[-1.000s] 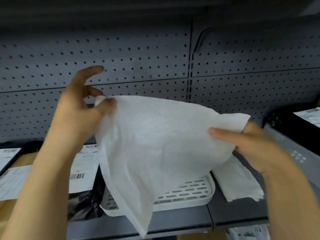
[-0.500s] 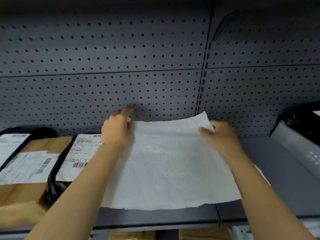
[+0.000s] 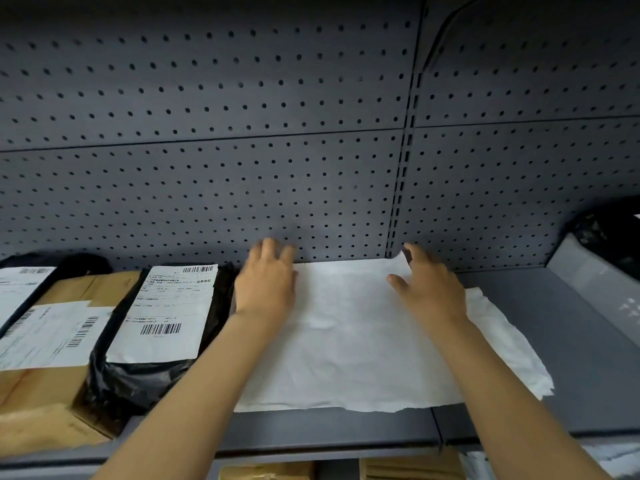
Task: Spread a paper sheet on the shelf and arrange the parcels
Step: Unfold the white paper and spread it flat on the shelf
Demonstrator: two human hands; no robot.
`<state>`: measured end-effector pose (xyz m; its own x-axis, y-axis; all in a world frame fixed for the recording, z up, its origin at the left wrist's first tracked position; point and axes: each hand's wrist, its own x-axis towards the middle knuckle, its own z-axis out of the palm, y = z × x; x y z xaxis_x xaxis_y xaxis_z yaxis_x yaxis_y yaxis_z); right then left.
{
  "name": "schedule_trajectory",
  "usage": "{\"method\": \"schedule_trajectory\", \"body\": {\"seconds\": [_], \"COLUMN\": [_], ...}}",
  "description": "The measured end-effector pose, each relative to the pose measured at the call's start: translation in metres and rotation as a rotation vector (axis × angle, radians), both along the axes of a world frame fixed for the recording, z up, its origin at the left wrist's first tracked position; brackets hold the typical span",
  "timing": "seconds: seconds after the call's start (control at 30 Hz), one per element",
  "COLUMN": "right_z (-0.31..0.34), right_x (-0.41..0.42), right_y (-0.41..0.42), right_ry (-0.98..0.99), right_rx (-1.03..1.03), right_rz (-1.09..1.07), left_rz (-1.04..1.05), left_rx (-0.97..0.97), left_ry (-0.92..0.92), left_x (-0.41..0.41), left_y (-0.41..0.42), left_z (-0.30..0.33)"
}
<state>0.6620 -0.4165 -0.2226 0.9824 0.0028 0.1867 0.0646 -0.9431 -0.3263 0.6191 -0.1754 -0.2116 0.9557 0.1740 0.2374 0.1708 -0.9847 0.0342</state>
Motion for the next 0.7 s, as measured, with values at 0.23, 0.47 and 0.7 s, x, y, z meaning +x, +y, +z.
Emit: {"method": "schedule_trajectory", "body": {"seconds": [0.23, 0.47, 0.7], "right_z": [-0.012, -0.048, -0.027], "right_x": [-0.036, -0.036, -0.037], "right_y": [0.035, 0.026, 0.033], "right_ry": [0.137, 0.326, 0.309], "right_rx": [-0.106, -0.241, -0.174], "right_rz": [0.392, 0.418, 0.434], "left_rz": [-0.167, -0.09, -0.082], "left_rx": [-0.241, -0.174, -0.38], "left_ry": [0.376, 0.426, 0.238], "left_x": [-0.028, -0.036, -0.051], "left_y": [-0.03, -0.021, -0.023], "left_z": [-0.04, -0.059, -0.03]}}
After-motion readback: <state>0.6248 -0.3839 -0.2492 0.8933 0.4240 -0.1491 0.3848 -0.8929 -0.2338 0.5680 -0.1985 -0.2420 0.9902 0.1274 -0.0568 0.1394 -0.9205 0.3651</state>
